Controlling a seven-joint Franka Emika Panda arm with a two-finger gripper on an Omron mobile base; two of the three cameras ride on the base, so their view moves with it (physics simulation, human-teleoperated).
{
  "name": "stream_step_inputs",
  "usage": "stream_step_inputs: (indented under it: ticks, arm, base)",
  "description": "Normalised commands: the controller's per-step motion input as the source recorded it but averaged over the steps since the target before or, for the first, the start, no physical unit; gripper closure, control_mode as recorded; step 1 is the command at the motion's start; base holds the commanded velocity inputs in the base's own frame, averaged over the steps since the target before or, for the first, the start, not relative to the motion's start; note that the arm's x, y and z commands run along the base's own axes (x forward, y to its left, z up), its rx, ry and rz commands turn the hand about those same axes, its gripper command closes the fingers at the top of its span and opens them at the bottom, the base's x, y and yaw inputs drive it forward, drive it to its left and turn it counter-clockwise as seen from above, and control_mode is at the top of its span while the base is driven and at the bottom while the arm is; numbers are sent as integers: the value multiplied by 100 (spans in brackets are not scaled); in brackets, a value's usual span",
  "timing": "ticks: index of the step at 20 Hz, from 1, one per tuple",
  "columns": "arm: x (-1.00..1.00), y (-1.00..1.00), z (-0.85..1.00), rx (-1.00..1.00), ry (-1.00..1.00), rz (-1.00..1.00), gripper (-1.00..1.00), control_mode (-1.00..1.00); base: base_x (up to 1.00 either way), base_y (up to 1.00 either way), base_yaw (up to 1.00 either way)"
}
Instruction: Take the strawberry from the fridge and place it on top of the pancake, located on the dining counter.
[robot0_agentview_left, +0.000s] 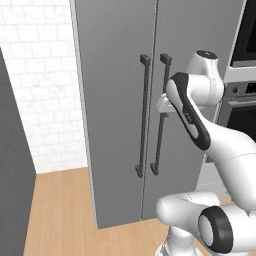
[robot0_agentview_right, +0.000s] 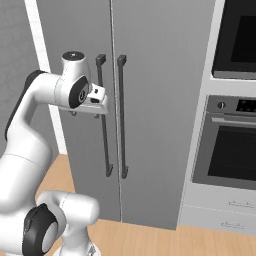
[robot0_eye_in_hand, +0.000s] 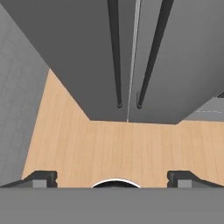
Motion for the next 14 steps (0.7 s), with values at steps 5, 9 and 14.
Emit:
stream_step_inputs:
  ticks: [5, 9, 14]
  arm:
    - [6, -3, 0, 0, -9, 0, -100, -100]
    - [49, -10, 0, 2, -48, 0, -100, -100]
    - [41, -38, 3, 3, -31, -2, -100, -100]
  base:
    - [-2, -5, 0]
    - [0, 0, 0]
    - [0, 0, 0]
